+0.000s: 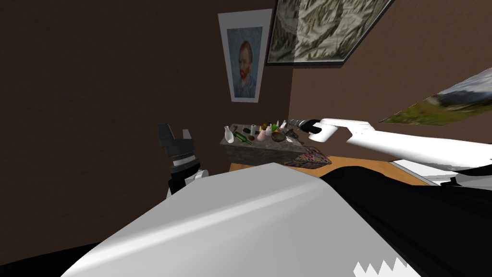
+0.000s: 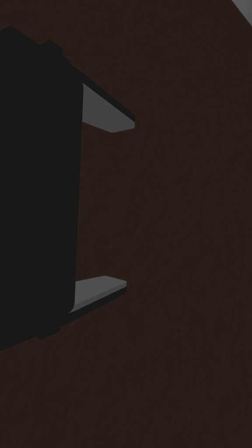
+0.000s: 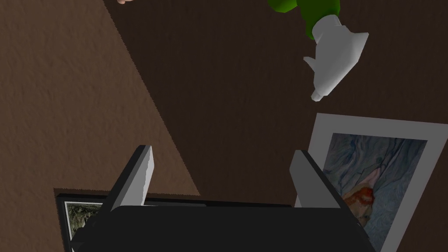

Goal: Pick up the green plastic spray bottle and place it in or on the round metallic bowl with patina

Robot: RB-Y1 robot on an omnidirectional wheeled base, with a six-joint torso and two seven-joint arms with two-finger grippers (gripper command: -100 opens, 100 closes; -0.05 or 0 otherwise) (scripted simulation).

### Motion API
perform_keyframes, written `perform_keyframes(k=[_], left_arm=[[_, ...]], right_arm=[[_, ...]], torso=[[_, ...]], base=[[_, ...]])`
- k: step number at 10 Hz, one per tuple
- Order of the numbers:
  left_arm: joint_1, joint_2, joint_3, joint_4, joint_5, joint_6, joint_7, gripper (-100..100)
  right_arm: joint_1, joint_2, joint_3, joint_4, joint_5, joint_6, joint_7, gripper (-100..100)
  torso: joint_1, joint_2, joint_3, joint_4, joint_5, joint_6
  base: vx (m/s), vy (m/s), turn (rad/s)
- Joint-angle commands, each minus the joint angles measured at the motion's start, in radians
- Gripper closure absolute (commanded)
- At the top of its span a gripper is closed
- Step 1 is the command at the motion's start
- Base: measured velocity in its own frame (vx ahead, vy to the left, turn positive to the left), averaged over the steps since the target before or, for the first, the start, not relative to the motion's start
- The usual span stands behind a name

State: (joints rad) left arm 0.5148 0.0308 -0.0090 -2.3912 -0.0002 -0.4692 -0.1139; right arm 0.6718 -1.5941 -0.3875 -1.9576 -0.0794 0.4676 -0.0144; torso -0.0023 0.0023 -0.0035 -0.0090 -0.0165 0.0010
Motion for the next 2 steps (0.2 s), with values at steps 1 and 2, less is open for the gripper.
perform_keyframes(k=[1, 2], left_arm=[[0.000, 0.000, 0.000, 0.000, 0.000, 0.000, 0.000, 0], [0.000, 0.000, 0.000, 0.000, 0.000, 0.000, 0.000, 0]], right_arm=[[0.000, 0.000, 0.000, 0.000, 0.000, 0.000, 0.000, 0], [0.000, 0.000, 0.000, 0.000, 0.000, 0.000, 0.000, 0]], torso=[[0.000, 0.000, 0.000, 0.000, 0.000, 0.000], [0.000, 0.000, 0.000, 0.000, 0.000, 0.000]], base=[[0.000, 0.000, 0.000], [0.000, 0.000, 0.000]])
